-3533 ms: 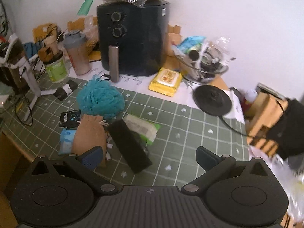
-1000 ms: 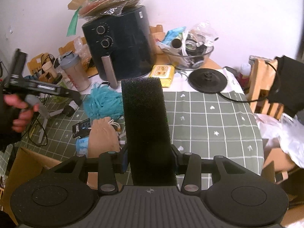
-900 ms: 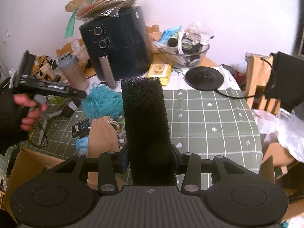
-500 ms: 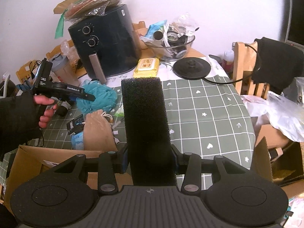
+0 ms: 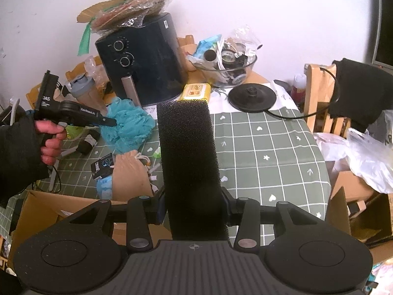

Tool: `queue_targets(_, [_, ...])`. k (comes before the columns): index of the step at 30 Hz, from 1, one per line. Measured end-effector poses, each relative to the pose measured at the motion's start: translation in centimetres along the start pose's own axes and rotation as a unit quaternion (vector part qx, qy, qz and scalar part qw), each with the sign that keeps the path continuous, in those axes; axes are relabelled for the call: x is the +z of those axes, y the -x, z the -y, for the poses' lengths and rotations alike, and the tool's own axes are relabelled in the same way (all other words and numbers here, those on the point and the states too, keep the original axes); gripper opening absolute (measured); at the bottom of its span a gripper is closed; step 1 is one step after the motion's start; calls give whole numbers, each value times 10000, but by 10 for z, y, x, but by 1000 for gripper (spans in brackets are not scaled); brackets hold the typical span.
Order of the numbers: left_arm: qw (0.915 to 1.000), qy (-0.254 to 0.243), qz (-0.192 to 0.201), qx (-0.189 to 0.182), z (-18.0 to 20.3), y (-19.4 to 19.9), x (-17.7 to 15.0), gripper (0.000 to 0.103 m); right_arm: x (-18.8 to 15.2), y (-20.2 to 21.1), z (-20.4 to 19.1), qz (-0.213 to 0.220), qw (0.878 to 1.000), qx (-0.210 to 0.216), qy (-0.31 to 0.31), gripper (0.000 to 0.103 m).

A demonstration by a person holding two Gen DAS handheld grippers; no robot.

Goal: Organize soft objects
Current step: 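Lift the black sponge with the right gripper while the left gripper grasps the blue loofah, then carry the loofah into the box and open the left gripper while the right carries the sponge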

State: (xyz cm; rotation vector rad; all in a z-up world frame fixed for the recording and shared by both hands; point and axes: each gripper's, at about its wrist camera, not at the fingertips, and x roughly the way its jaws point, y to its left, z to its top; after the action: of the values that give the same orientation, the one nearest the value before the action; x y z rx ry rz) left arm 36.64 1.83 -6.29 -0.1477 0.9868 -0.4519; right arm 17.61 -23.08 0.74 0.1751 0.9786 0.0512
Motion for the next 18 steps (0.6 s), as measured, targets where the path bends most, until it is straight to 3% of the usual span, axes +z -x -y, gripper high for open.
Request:
queue_targets(9, [9977, 167, 628, -192, 15, 58, -1, 14, 8, 9, -11, 89, 9996, 264, 107, 45])
queue_targets(18, [9931, 16, 1127, -321, 39, 126, -21, 14, 11, 22, -27, 120, 9975, 596, 365, 45])
